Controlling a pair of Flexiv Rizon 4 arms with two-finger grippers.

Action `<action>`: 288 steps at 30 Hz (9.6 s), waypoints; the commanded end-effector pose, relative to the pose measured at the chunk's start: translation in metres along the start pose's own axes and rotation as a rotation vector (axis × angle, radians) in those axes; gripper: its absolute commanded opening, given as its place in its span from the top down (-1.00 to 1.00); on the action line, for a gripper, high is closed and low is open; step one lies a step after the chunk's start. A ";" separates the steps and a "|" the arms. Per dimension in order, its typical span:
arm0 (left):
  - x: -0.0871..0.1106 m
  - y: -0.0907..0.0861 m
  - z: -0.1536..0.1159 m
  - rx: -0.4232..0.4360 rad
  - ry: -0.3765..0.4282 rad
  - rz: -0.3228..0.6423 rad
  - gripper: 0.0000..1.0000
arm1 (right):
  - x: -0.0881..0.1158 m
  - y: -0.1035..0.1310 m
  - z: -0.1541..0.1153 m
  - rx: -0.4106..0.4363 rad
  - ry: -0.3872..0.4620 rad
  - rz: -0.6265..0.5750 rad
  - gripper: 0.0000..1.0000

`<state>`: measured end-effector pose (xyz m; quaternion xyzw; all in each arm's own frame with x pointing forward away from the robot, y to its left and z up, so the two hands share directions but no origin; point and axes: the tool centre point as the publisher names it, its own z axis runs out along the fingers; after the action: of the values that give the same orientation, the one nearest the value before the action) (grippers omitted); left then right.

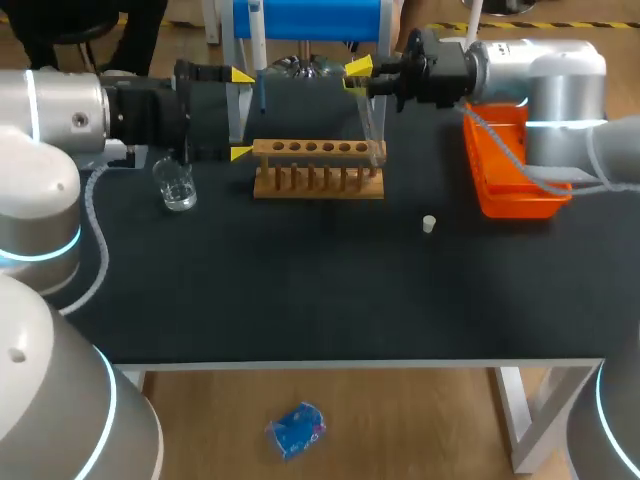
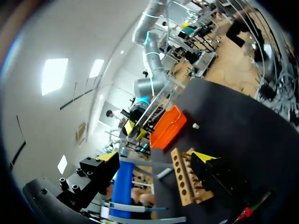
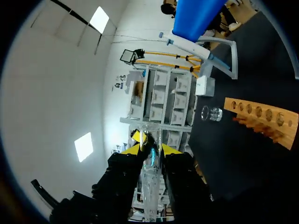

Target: Invert the test tube, pick up the pipette, mount the tip to pipette, aspirate from beaker and dispense into the tube, eject the tip, return the pipette, and cap with the stopper.

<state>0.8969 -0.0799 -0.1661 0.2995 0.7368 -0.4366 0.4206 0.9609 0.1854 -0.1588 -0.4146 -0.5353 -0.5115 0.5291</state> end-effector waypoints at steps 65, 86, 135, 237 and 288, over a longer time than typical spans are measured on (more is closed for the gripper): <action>0.048 -0.045 0.136 0.236 -0.162 0.584 -1.00 | -0.070 0.031 0.043 -0.007 -0.026 0.029 1.00; 0.048 -0.035 0.140 0.207 -0.173 0.580 -0.28 | -0.072 0.021 0.041 0.002 -0.044 0.025 1.00; 0.004 -0.027 0.080 0.337 0.132 0.083 1.00 | -0.037 0.019 -0.032 0.172 -0.308 -0.831 -1.00; -0.021 0.055 0.174 0.319 0.119 -0.846 1.00 | -0.149 -0.002 -0.111 0.558 -0.660 -1.480 -1.00; -0.009 0.061 0.181 0.322 0.118 -0.878 1.00 | -0.149 -0.002 -0.111 0.558 -0.660 -1.480 -1.00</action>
<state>1.0140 -0.2154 -0.2286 0.0446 0.7395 -0.6637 0.1032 0.9887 0.0902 -0.3152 0.0585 -0.9011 -0.4277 -0.0417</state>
